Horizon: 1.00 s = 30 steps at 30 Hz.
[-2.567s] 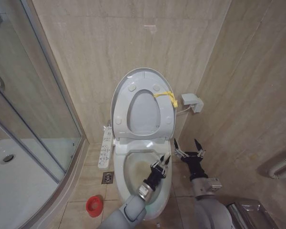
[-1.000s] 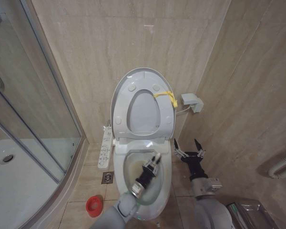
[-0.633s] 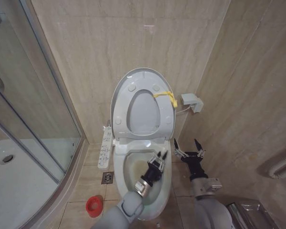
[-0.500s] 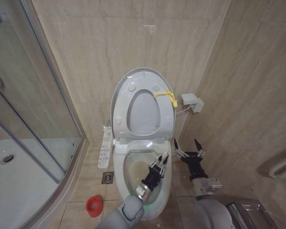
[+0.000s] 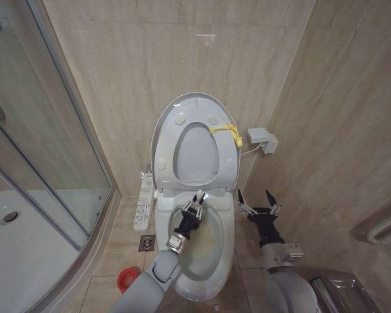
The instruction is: Open the toilet lid, clean the toilet bowl with a toilet brush, close the toilet lid, and flush.
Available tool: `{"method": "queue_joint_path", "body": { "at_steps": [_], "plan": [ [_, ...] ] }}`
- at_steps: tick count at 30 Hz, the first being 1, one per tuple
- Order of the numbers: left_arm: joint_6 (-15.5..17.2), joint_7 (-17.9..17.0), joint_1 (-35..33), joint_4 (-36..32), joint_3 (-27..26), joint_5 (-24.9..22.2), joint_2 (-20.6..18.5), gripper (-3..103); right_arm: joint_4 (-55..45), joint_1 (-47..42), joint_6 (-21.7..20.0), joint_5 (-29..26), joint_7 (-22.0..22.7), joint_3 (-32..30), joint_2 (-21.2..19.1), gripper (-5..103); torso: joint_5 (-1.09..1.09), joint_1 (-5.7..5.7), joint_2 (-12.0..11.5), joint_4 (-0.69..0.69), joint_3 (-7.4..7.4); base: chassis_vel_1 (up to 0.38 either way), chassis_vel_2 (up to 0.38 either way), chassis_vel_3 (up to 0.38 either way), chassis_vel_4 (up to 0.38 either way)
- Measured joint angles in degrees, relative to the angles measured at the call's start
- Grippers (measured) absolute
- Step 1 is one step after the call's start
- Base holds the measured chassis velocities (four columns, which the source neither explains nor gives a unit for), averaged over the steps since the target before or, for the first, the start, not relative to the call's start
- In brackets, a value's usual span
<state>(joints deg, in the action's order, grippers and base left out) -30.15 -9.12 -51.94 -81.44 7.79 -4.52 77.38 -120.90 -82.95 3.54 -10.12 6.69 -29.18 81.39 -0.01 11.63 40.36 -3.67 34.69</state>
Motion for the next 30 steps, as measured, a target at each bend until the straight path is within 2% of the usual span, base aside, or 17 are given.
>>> {"method": "queue_joint_path", "body": {
  "at_steps": [1,9,11,17,30],
  "plan": [
    [0.0,0.0,0.0,0.0,0.0,0.0,0.0,18,0.0,0.0,0.0,0.0,0.0,0.0,0.0,100,0.0,0.0,0.0,0.0,0.0,0.0,0.0,0.0,0.0],
    [2.33,-3.29,-9.01,-12.71,-0.95,5.53,-2.4,18,0.0,0.0,0.0,0.0,0.0,0.0,0.0,100,0.0,0.0,0.0,0.0,0.0,0.0,0.0,0.0,0.0],
    [2.53,-3.63,-9.93,-13.85,-0.98,6.14,-2.64,18,0.0,0.01,0.0,0.0,0.0,0.0,0.0,100,0.0,0.0,0.0,0.0,-0.01,0.0,0.0,0.0,0.0],
    [3.54,-5.16,-17.62,-23.13,-3.26,10.29,-4.64,18,0.0,0.0,0.0,0.0,0.0,0.0,0.0,100,0.0,-0.01,0.0,0.0,-0.01,0.0,0.0,0.0,0.0],
    [3.1,-6.87,-28.23,-33.65,-8.54,15.49,-6.32,18,0.0,0.0,0.0,0.0,0.0,0.0,0.0,100,0.0,-0.01,0.0,0.0,-0.01,0.0,0.0,0.0,0.0]
  ]
}}
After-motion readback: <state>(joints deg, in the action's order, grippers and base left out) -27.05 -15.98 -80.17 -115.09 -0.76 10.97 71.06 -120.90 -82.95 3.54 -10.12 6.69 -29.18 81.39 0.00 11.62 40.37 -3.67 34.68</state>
